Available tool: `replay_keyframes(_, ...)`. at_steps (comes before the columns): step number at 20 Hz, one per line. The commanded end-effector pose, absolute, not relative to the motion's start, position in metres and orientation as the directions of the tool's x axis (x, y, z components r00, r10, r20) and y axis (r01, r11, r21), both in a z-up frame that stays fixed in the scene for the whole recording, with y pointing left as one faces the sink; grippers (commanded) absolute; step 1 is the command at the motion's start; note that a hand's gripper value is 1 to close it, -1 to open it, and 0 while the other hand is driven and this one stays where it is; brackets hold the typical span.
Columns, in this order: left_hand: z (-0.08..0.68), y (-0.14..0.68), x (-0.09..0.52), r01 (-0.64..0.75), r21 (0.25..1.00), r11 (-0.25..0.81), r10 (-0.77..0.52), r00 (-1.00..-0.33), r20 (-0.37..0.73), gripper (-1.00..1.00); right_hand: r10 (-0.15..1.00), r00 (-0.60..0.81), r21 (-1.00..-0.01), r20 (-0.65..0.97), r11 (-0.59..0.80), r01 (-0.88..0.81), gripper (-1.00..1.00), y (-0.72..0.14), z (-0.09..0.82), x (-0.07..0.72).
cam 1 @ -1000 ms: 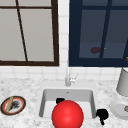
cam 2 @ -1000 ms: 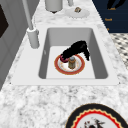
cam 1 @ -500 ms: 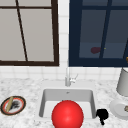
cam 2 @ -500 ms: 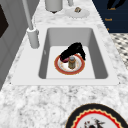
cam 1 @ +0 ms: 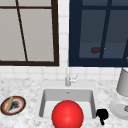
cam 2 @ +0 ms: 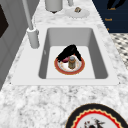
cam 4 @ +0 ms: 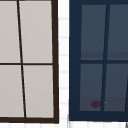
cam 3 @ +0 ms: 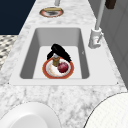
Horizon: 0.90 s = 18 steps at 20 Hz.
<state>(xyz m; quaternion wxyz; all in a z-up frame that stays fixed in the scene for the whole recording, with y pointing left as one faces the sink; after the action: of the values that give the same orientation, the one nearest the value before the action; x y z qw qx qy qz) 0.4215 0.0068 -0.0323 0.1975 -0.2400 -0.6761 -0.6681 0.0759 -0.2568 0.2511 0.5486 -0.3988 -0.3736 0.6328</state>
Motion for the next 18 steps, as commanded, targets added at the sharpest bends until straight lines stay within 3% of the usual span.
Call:
replay_keyframes(1, -0.048, 0.007, 0.431, 0.626, 0.780, -0.007, 0.059, -0.778, 0.625, -1.00, 0.992, -0.080, -0.910, -0.095, -0.119, -0.396, 0.00, -0.257, 0.251, 0.076)
replay_keyframes(5, -0.066, 0.008, 0.438, 0.620, 0.784, 0.000, 0.066, -0.783, 0.619, -1.00, 0.992, -0.080, -0.910, -0.095, -0.119, -0.396, 0.00, -0.257, 0.251, 0.076)
replay_keyframes(11, -0.067, 0.011, 0.440, 0.697, 0.717, 0.011, 0.078, -0.715, 0.695, -1.00, 0.992, -0.080, -0.910, -0.095, -0.119, -0.396, 0.00, -0.257, 0.251, 0.076)
replay_keyframes(18, -0.063, 0.031, 0.433, 0.687, 0.725, 0.038, 0.110, -0.724, 0.681, -1.00, 0.992, -0.080, -0.910, -0.095, -0.119, -0.396, 0.00, -0.257, 0.251, 0.076)
